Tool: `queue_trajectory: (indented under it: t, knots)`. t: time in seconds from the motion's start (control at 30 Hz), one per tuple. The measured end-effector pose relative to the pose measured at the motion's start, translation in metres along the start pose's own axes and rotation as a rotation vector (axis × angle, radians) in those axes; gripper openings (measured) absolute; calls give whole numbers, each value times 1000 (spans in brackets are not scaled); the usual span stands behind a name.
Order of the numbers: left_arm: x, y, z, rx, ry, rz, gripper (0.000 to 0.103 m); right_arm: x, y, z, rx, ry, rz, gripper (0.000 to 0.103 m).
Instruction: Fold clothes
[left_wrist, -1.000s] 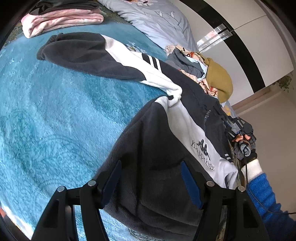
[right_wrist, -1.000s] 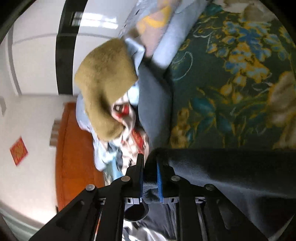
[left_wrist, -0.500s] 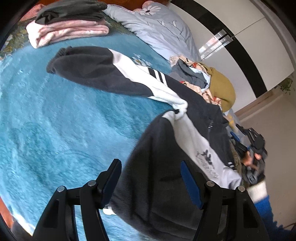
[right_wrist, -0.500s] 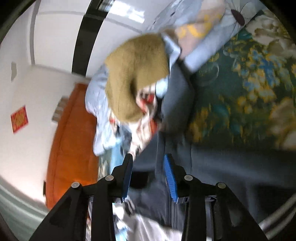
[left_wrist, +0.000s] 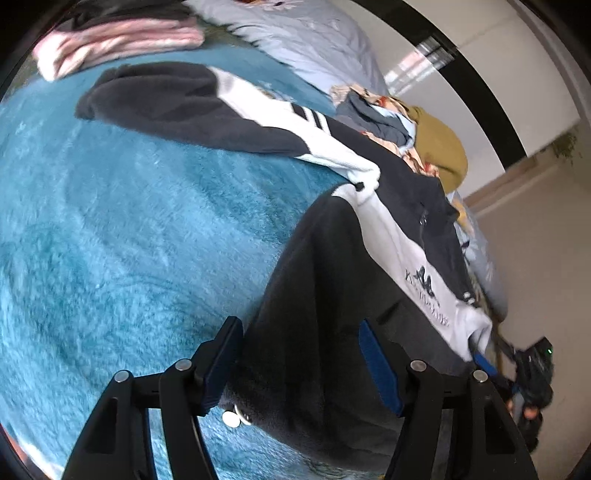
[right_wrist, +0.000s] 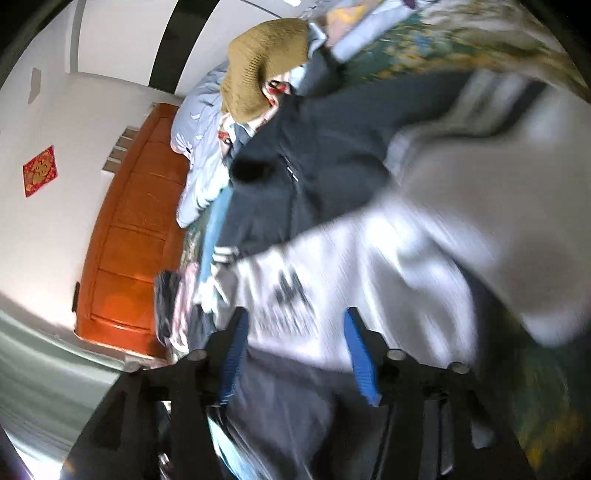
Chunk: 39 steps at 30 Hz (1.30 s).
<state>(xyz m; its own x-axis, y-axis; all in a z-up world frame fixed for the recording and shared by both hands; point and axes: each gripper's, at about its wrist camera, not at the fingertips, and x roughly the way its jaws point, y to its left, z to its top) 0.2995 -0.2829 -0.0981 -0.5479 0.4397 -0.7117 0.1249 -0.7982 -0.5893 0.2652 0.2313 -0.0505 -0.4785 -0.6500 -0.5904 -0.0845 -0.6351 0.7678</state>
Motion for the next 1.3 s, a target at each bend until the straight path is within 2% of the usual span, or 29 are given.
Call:
queue_trajectory:
  t: [0.1, 0.2, 0.33, 0.53, 0.7, 0.9, 0.93, 1.0, 1.03, 1.1, 1.13, 1.2, 1.3]
  knots:
    - [2, 2, 0, 21, 26, -22, 70, -16, -11, -34, -10, -11, -62, 58]
    - [2, 9, 3, 9, 53, -35, 70, -27, -20, -57, 9, -33, -87, 58]
    - [2, 18, 4, -9, 70, -76, 70, -35, -25, -70, 35, -53, -112, 58]
    - [0, 22, 3, -18, 64, -95, 70, -44, -32, -85, 77, -51, -132, 58]
    - [-1, 24, 4, -17, 62, -95, 70, -56, -40, -101, 79, -72, -210, 58]
    - [3, 19, 3, 1, 68, -75, 68, -49, -52, -109, 131, -56, -128, 58]
    - [3, 18, 3, 7, 69, -67, 65, -45, -50, -109, 118, -48, -124, 58]
    - [3, 18, 2, 21, 71, -17, 51, -36, -43, -108, 94, -25, -108, 57]
    - [3, 18, 2, 24, 73, 6, 41, -31, -40, -107, 84, -15, -99, 55]
    - [2, 22, 2, 9, 73, 26, 28, -24, -34, -107, 61, 6, -98, 33]
    - [2, 24, 2, 1, 74, 32, 22, -22, -32, -106, 56, 13, -108, 29]
    - [-5, 23, 2, -2, 59, 25, 19, -21, -29, -104, 54, 20, -119, 12]
    - [-23, 15, 3, 3, 16, 2, 12, -32, -22, -102, 55, -1, -62, 11]
